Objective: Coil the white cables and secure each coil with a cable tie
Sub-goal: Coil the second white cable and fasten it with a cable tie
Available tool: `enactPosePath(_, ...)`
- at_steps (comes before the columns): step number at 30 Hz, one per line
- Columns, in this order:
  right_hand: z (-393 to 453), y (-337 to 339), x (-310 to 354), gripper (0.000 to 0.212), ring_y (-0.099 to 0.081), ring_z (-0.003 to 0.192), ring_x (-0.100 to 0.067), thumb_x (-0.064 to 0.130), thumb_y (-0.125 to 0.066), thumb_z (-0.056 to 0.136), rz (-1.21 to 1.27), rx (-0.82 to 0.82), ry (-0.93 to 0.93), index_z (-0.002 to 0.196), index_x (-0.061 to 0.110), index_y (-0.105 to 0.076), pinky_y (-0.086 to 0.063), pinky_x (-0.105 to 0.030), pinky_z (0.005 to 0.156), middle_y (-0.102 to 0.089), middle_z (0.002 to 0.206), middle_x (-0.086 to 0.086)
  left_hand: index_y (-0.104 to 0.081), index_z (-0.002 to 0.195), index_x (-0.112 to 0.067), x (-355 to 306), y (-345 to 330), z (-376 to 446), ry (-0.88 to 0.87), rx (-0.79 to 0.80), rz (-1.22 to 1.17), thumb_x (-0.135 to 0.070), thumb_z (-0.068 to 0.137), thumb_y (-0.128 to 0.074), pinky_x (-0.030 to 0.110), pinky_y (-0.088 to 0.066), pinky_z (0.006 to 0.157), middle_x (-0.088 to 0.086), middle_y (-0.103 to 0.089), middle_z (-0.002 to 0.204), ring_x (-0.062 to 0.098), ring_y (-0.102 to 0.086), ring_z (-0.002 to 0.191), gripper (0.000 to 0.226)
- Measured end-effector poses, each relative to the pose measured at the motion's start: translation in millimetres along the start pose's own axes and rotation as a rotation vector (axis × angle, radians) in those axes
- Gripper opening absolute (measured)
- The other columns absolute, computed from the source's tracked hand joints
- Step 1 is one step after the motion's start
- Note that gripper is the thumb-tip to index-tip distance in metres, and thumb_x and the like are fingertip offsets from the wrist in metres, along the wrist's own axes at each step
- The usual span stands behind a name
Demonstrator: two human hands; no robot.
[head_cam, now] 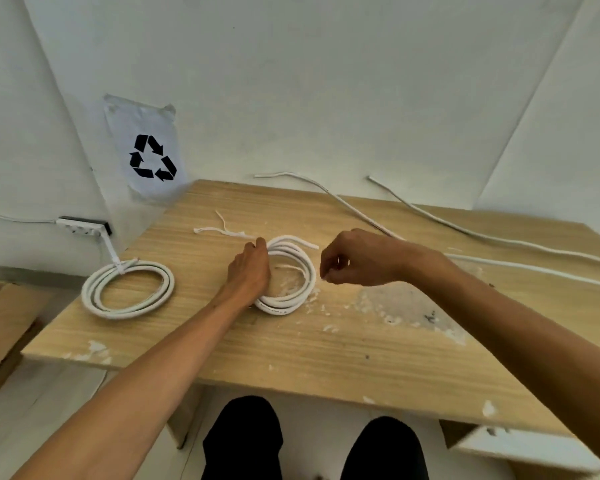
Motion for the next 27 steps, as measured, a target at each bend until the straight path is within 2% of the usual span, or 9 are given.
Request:
enactPosePath(6,18,-36,-8,0.017,-0.066,0.086,-0.014,0.015,-0.061,0.092,-0.063,0.098,-0.075,0.100,0.015,-0.076,-0.054,-0.032,0.078,-0.073,0.097,0.001,-0.040,0.137,-0.006,-7,0,-8,-0.003,-0.053,-0.036,-0.008,0.102,-0.042,0.045,-0.042,0.084,0.020,-0.052,0.130,0.042,-0.055,0.114,0.036)
enactPosePath(10,46,-44,-4,0.019,-0.065,0.091,-0.024,0.017,-0.055,0.094,-0.232,-0.079,-0.041,0.102,0.018,-0.072,-0.054,-0.040,0.074,-0.070,0.102,-0.002,-0.041,0.134,-0.009,-9,-2,-9,-0.028,-0.053,-0.040,-0.009,0.101,-0.043,0.042,-0.040,0.078,0.017,-0.053,0.127,0.040,-0.057,0.110,0.033)
enactPosePath(13,62,-49,2,0.019,-0.064,0.092,-0.028,0.016,-0.052,0.098,-0.520,-0.248,0.040,0.107,0.014,-0.068,-0.042,-0.036,0.062,-0.064,0.106,-0.006,-0.042,0.132,-0.012,-11,-3,-9,-0.035,-0.044,-0.045,-0.010,0.101,-0.043,0.042,-0.042,0.078,0.015,-0.053,0.126,0.038,-0.057,0.110,0.031)
enactPosePath(15,69,-52,7,0.009,-0.063,0.081,-0.028,0.012,-0.067,0.089,-0.676,-0.350,0.139,0.098,0.010,-0.069,-0.037,-0.035,0.056,-0.064,0.094,-0.009,-0.043,0.131,-0.012,-11,-3,-9,-0.032,-0.047,-0.065,-0.014,0.102,-0.043,0.042,-0.045,0.080,0.013,-0.055,0.125,0.035,-0.058,0.108,0.029)
enactPosePath(18,80,-58,2,0.020,-0.060,0.068,-0.024,0.010,-0.084,0.071,-0.699,-0.493,0.203,0.081,0.010,-0.068,-0.040,-0.033,0.050,-0.062,0.078,-0.007,-0.049,0.121,-0.010,-13,-1,-10,-0.039,-0.083,-0.137,-0.031,0.105,-0.037,0.044,-0.049,0.080,0.013,-0.059,0.116,0.034,-0.061,0.103,0.029)
enactPosePath(21,89,-61,-3,0.018,-0.061,0.083,-0.027,0.008,-0.082,0.074,-0.664,-0.583,0.194,0.085,0.006,-0.067,-0.047,-0.035,0.052,-0.065,0.093,-0.012,-0.054,0.112,-0.010,-10,-1,-9,-0.018,-0.120,-0.253,-0.033,0.107,-0.028,0.045,-0.051,0.081,0.014,-0.064,0.110,0.034,-0.063,0.100,0.035)
enactPosePath(24,100,-69,-12,0.018,-0.057,0.122,-0.040,0.011,-0.072,0.086,-0.585,-0.544,0.192,0.099,0.001,-0.064,-0.058,-0.045,0.074,-0.054,0.136,-0.028,-0.061,0.112,-0.013,-5,-4,-6,-0.012,-0.139,-0.296,-0.031,0.107,-0.026,0.045,-0.052,0.082,0.012,-0.068,0.111,0.034,-0.065,0.101,0.040)
enactPosePath(26,107,-76,-19,0.021,-0.045,0.136,-0.041,0.017,-0.058,0.097,-0.553,-0.486,0.226,0.112,0.001,-0.058,-0.050,-0.051,0.098,-0.042,0.148,-0.030,-0.065,0.112,-0.016,-5,-5,-5,-0.024,-0.150,-0.317,-0.034,0.107,-0.025,0.042,-0.052,0.082,0.009,-0.069,0.109,0.030,-0.066,0.100,0.044)
enactPosePath(27,110,-78,-22,0.024,-0.046,0.136,-0.041,0.018,-0.055,0.100,-0.528,-0.452,0.235,0.117,0.002,-0.057,-0.047,-0.052,0.103,-0.045,0.147,-0.028,-0.066,0.111,-0.016,-4,-6,-4,-0.017,-0.154,-0.334,-0.036,0.108,-0.025,0.040,-0.051,0.082,0.008,-0.069,0.109,0.028,-0.066,0.099,0.046)
Point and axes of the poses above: each hand's wrist, its own z-axis towards the middle knuckle, its own y-axis out of the back of the hand, x = y × z, the point moved 3 cm from there along z, towards the middle knuckle
